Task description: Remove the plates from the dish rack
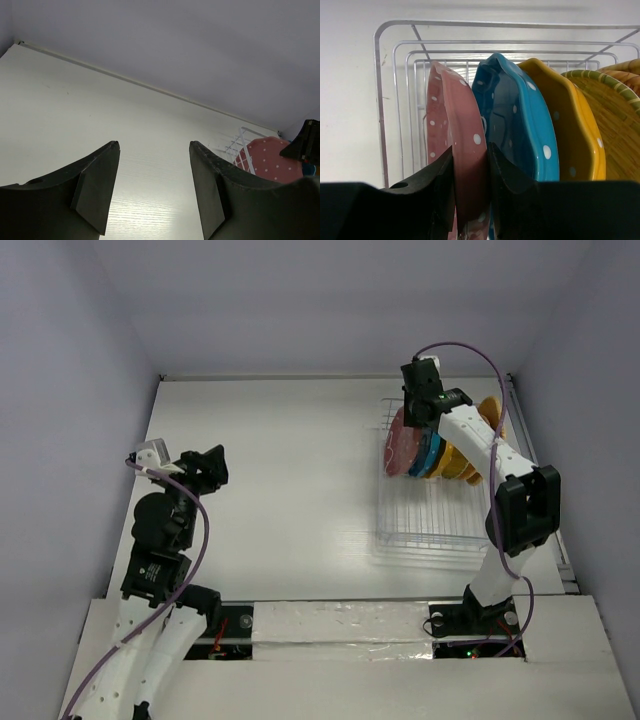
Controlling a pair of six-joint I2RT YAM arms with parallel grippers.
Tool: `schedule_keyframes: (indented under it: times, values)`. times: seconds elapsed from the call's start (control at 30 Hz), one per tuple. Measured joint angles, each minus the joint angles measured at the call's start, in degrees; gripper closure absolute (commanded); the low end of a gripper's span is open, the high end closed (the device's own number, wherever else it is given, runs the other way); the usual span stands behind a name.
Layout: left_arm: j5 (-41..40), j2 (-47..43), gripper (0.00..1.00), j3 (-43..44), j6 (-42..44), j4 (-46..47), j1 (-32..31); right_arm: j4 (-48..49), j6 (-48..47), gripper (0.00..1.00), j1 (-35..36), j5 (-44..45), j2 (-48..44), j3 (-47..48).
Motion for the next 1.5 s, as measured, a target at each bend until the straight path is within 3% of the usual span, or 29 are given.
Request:
schedule_keyframes:
  times: [0.33,0.6,0.9,1.13,1.5]
  values:
    - [0.0,-0.6,0.45,0.0,0.2,-0.5,-0.9,-6.0,-2.2,1.00,0.9,1.6,-0.9,5.9]
    - [0.0,-1.0,0.45,0.0,0.2,-0.5,-1.5,-7.3,-3.4,1.00,1.6,5.0,-8.9,11.5]
    - [0.0,-1.0,0.45,0.0,0.2,-0.6,-1.6,2.6,3.0,1.00,5.6,-5.4,-17.2,8.4]
    - [0.0,-1.0,0.45,0.0,0.2,-0.6,-1.6,20.4,16.0,1.00,11.2,-16.7,-2.3,6.6]
    - [0.0,-1.7,0.45,0.0,0.2,-0.6,-1.6,22.2,25.4,1.00,19.1,-20.4,29.4,21.9]
